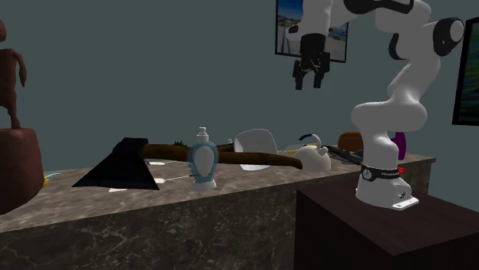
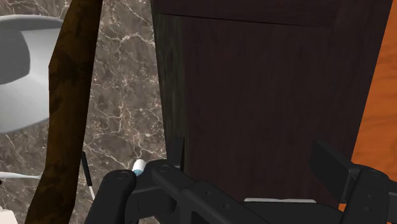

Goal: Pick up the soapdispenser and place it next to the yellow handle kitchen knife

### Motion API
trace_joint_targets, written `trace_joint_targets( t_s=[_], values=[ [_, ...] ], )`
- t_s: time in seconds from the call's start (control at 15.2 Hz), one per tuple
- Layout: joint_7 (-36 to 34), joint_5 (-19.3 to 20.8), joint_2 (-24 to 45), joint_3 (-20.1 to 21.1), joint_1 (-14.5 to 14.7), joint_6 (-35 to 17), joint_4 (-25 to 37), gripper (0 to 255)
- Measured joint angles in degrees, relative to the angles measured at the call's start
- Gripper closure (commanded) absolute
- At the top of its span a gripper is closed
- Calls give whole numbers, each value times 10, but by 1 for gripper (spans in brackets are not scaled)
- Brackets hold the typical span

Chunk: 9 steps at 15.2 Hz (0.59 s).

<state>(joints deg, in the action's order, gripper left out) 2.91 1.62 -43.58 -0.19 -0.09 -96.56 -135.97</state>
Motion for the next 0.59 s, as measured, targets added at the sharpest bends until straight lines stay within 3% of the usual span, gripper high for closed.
trace_joint_targets(
  t_s=[0.2, 0.59],
  values=[
    [10, 1, 14, -13, -3, -23, -4, 0],
    [58, -8, 99, -69, -11, -124, 2, 0]
  ],
)
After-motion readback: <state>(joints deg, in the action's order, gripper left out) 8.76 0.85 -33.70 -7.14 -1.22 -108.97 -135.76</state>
